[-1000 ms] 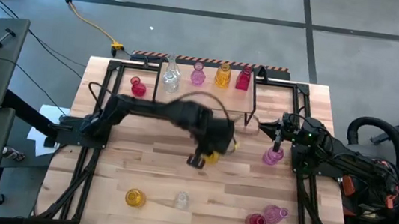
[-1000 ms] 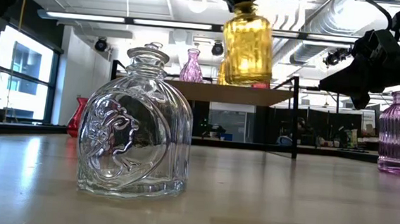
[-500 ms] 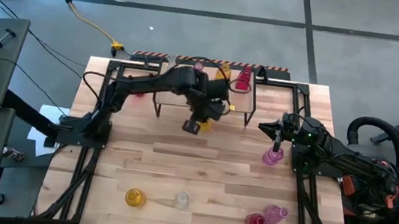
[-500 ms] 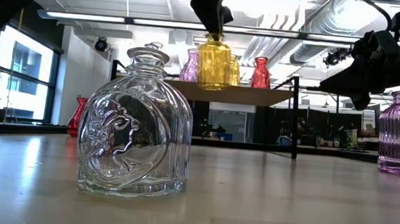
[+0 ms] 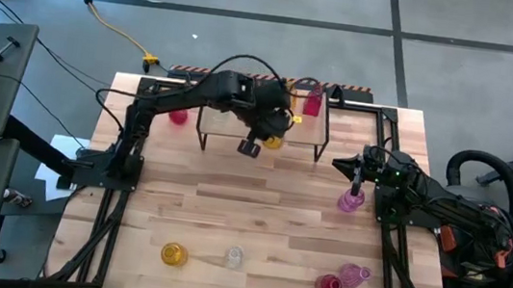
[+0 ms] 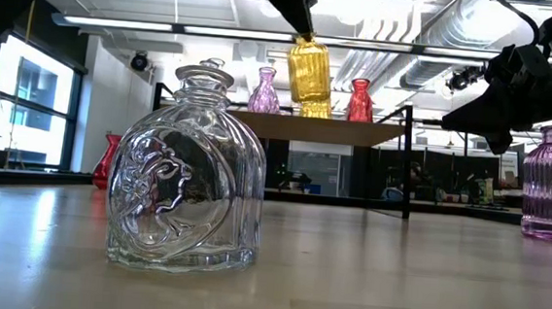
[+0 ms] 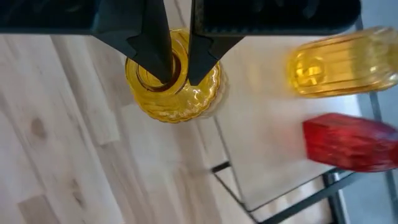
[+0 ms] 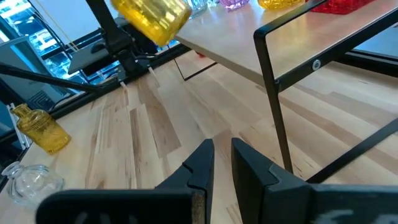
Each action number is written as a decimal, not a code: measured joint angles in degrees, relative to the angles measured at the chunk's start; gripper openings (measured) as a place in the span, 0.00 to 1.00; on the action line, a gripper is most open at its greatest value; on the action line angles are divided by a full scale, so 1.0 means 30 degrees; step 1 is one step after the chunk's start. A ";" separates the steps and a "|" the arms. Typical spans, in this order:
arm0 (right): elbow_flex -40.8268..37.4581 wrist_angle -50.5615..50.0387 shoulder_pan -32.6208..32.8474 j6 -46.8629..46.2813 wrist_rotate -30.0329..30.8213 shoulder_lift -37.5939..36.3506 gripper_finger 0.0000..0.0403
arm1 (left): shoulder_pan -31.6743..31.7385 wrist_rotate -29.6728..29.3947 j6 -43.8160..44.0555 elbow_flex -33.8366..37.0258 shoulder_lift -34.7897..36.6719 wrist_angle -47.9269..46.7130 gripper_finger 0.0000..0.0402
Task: Sort vases onto shelf
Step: Put the right yellow vase on the shelf aligned with the other yellow vase
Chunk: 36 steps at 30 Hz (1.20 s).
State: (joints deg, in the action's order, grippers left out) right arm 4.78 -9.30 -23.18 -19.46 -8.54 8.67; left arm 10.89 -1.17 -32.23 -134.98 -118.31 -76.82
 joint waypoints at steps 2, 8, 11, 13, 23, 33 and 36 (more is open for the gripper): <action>0.0000 0.0007 -0.0006 0.0000 0.0000 0.0000 0.09 | 0.0281 -0.0007 -0.0284 0.0000 0.0127 0.0191 0.05; 0.0000 -0.0125 -0.0005 0.0000 0.0000 0.0000 0.09 | 0.0973 0.0574 -0.1386 -0.0007 0.0104 0.1399 0.05; 0.0000 -0.0335 0.0001 0.0000 0.0000 0.0000 0.09 | 0.1236 0.0780 -0.1923 -0.0007 0.0104 0.1627 0.05; 0.0000 -0.0440 -0.0006 0.0000 0.0000 0.0000 0.09 | 0.1369 0.0787 -0.2343 -0.0007 0.0104 0.1769 0.05; 0.0000 -0.0576 -0.0006 0.0000 0.0000 0.0000 0.09 | 0.1799 0.0801 -0.2839 0.0019 -0.0091 0.2255 0.05; 0.0000 -0.0612 0.0001 0.0000 0.0000 0.0000 0.09 | 0.2260 0.1260 -0.2864 0.0015 -0.0423 0.2423 0.09; 0.0000 -0.0637 -0.0004 -0.0003 0.0000 0.0000 0.09 | 0.2286 0.1426 -0.2983 0.0015 -0.0428 0.2472 0.09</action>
State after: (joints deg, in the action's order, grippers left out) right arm 4.78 -11.21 -23.19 -19.47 -8.54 8.67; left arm 17.75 3.11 -41.18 -134.93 -119.59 -69.41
